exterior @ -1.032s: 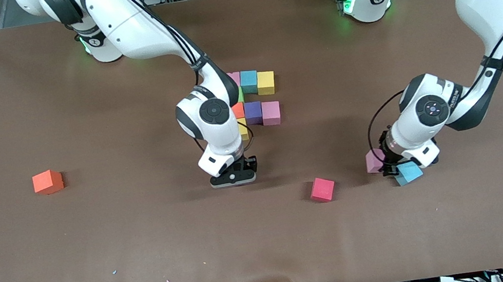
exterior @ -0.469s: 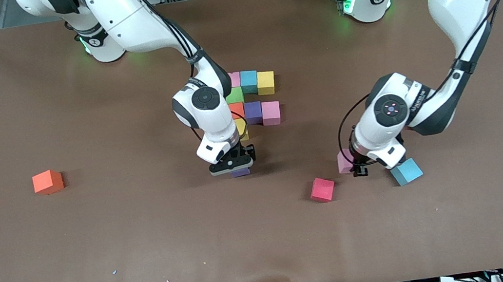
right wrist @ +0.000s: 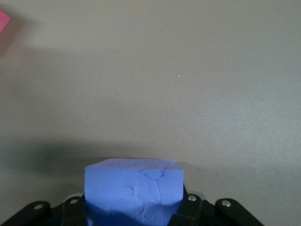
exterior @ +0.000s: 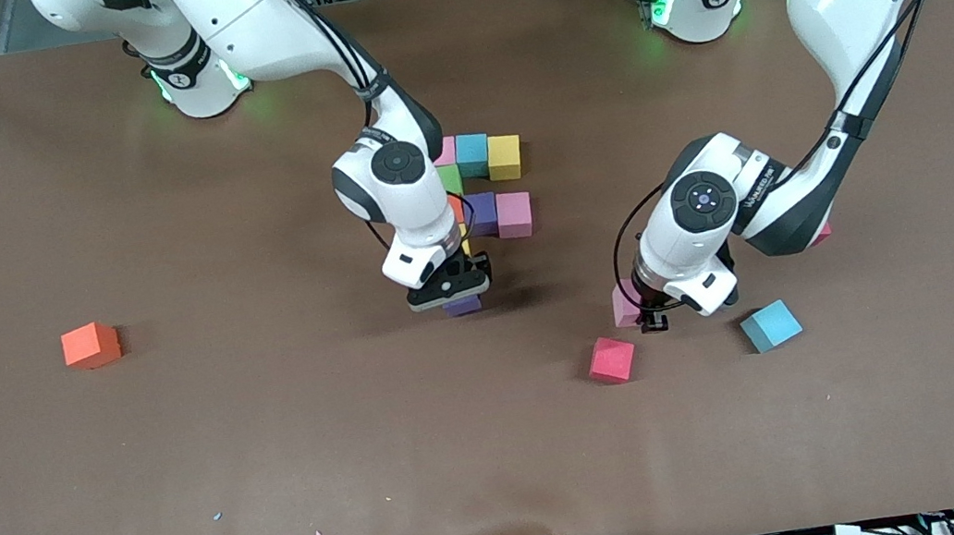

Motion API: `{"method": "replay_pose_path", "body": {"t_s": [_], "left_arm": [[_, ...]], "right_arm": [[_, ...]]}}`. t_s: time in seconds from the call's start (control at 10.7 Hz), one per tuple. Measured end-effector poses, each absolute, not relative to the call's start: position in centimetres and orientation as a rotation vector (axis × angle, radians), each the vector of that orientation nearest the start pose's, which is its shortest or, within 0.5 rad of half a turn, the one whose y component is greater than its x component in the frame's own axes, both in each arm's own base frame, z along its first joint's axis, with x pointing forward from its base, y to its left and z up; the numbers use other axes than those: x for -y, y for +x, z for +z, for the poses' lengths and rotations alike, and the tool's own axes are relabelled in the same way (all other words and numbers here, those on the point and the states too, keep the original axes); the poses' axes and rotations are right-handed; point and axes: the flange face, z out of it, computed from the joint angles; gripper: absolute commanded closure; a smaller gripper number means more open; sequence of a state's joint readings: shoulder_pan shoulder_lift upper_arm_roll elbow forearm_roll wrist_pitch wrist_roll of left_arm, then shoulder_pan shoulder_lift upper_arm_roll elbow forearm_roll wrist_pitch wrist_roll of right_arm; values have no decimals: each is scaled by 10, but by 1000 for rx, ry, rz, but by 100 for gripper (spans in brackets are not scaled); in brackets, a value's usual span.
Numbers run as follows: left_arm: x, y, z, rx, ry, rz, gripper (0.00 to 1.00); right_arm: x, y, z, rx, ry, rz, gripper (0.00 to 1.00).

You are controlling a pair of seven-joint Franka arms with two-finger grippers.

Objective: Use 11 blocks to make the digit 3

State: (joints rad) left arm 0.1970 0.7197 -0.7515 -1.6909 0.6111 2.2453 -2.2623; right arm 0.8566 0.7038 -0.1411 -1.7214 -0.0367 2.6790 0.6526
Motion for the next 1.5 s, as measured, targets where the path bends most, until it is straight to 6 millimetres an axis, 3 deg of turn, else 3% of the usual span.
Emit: {"method": "replay_pose_path", "body": {"t_s": [0.47, 1.5], "left_arm": [[286, 616, 269, 2161, -2372, -39, 96], [337, 601, 264, 2148, -2396, -13, 96]], "right_arm": [[-456, 509, 193, 198, -3052, -373, 92], [-461, 505, 193, 72, -3011, -329, 92]]}}
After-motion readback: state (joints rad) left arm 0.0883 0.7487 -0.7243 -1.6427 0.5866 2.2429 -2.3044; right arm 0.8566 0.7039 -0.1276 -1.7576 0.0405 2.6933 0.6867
